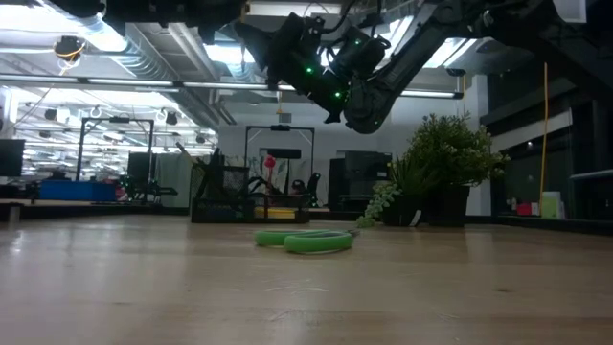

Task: Pick and place office supplies into organizer
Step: Put the yellow pencil into the black desk organizer

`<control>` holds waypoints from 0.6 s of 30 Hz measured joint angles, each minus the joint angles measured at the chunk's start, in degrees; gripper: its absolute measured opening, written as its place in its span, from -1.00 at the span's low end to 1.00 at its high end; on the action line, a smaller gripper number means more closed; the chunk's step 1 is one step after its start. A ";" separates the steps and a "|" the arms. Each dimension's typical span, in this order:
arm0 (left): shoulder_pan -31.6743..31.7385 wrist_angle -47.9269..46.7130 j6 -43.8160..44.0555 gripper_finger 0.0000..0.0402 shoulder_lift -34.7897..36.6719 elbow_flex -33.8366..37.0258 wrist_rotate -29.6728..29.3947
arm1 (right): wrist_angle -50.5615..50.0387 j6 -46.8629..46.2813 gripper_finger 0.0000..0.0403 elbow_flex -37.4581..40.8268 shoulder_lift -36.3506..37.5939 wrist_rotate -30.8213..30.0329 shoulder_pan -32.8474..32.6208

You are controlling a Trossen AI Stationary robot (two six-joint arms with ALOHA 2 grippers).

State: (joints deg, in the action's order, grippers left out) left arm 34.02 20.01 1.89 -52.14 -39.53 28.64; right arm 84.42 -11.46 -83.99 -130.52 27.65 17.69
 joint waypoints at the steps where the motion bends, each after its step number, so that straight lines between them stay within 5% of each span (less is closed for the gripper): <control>1: -0.30 0.33 0.08 -0.44 -0.26 0.00 0.01 | -0.24 0.00 -0.87 0.00 0.00 -0.01 0.00; 18: -1.68 2.36 -1.25 -0.92 -0.37 0.02 -0.68 | -0.11 -0.51 -0.87 -0.07 0.00 -0.12 -0.02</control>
State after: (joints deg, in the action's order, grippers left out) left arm 32.34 22.37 0.64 -52.51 -39.50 27.97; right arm 84.31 -11.98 -84.06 -130.52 27.53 17.67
